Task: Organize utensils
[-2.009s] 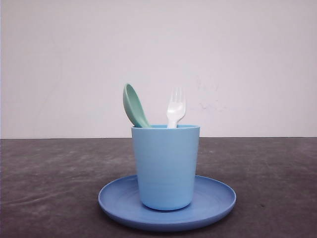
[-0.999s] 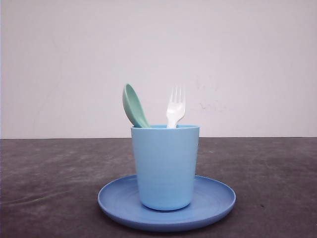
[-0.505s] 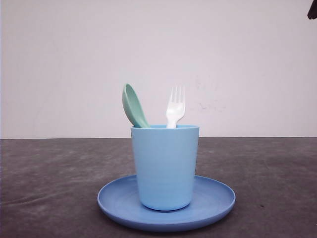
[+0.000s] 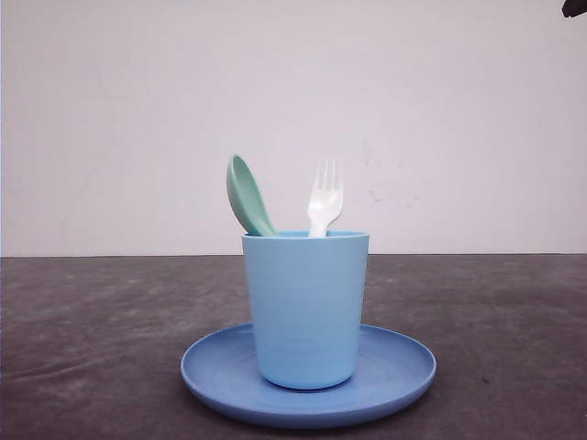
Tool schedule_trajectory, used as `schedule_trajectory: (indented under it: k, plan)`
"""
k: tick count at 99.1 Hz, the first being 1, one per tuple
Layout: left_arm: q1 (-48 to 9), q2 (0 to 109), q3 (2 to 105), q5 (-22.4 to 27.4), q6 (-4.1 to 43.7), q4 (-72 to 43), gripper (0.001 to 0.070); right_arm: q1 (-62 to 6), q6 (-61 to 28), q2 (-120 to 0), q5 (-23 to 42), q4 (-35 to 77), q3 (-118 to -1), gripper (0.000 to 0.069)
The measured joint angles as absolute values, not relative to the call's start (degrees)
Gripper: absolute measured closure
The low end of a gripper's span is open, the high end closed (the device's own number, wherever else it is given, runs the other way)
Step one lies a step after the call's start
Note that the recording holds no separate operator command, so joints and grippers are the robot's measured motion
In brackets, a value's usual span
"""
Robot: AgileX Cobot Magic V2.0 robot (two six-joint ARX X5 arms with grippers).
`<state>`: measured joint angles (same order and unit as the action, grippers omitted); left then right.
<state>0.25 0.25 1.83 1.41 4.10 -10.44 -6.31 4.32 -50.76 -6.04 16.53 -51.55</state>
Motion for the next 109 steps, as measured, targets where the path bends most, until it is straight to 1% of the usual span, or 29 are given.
schedule_trajectory:
  k: [27, 37, 47, 61, 83, 89, 109]
  plan:
    - [0.3, 0.3, 1.8, 1.4, 4.1, -10.4, 0.0687, -6.3, 4.3, -50.8, -5.9, 15.9, -51.5, 0.0674]
    - [0.3, 0.3, 1.8, 1.4, 4.1, -10.5, 0.0687, -5.9, 3.9, -50.0, -3.2, 15.7, -51.3, 0.0674]
    - [0.3, 0.3, 1.8, 1.4, 4.1, -10.4, 0.0687, -4.7, 3.9, -45.6, -1.2, 15.5, -48.4, 0.0674]
    - [0.3, 0.3, 1.8, 1.4, 4.1, -10.4, 0.0687, -3.0, 3.9, -35.1, -1.0, 15.0, -40.0, 0.0674]
    - [0.3, 0.3, 1.8, 1.4, 4.1, -10.4, 0.0687, -1.0, 3.9, -16.0, -1.0, 15.7, -21.0, 0.0674]
    - [0.3, 0.3, 1.8, 1.4, 4.1, -10.5, 0.0686, -0.9, 3.9, -11.5, -0.1, 15.6, -16.8, 0.0674]
    - [0.3, 0.3, 1.8, 1.4, 4.1, -10.5, 0.0687, -0.9, 3.8, -1.5, 0.2, 14.2, -6.0, 0.0674]
